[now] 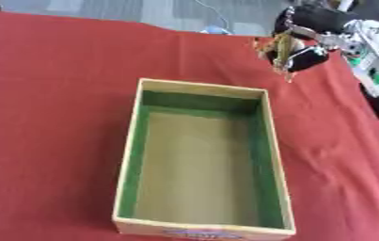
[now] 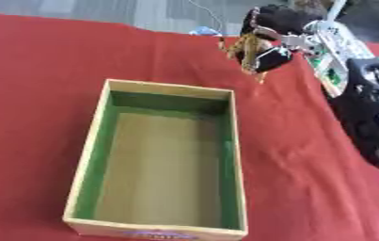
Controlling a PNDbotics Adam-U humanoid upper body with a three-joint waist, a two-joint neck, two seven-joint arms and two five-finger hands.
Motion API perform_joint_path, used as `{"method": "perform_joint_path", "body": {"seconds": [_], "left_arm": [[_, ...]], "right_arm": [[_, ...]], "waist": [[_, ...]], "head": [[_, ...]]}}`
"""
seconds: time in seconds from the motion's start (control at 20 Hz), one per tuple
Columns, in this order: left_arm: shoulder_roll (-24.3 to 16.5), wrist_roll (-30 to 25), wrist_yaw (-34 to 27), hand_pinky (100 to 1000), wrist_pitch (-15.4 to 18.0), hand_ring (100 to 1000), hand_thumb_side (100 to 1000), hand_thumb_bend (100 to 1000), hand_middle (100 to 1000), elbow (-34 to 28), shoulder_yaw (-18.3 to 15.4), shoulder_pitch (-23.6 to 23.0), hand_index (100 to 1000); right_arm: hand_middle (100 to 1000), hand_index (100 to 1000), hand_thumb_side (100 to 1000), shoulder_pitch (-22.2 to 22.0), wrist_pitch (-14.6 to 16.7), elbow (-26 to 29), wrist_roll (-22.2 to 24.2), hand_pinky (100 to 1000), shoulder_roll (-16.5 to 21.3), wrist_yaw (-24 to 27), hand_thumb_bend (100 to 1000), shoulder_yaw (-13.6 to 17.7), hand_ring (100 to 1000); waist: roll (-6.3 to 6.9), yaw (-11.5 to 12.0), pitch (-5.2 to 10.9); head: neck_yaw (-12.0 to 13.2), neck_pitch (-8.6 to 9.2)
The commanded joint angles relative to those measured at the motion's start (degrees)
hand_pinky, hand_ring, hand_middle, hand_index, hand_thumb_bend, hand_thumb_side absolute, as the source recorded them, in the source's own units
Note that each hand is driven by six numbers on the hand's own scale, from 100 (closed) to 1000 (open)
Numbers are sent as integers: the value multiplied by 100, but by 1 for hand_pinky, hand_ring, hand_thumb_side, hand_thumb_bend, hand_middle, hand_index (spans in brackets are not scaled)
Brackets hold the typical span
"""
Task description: Pick up objects on the table and place them in the box.
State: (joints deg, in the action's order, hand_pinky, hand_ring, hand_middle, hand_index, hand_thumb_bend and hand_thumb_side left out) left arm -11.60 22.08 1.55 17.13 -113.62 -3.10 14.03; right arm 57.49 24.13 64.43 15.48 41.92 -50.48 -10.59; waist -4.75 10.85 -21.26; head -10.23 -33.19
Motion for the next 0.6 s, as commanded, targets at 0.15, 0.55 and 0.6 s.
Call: {"method": "perform_joint_path", "body": {"seconds": [0.15, 0.55, 0.6], "left_arm": [[-88, 5, -58, 515, -30, 499, 756, 100, 531, -97, -53, -10, 689], [-99, -2, -119, 517, -45, 500, 755, 100, 533, -97, -61, -20, 690], [-100, -5, -127, 517, -44, 500, 755, 100, 533, -97, -59, -20, 690]], "right_arm": [[260, 150, 291, 149, -152, 433, -268, 781, 349, 128, 100, 98, 651], [230, 128, 295, 231, -281, 1213, -412, 773, 502, 265, 100, 17, 639], [231, 129, 298, 252, -311, 1345, -426, 770, 513, 282, 100, 6, 638]], "waist": [[13, -47, 233], [11, -92, 357], [14, -96, 371]], "head": [[38, -50], [77, -117], [85, -133]]}}
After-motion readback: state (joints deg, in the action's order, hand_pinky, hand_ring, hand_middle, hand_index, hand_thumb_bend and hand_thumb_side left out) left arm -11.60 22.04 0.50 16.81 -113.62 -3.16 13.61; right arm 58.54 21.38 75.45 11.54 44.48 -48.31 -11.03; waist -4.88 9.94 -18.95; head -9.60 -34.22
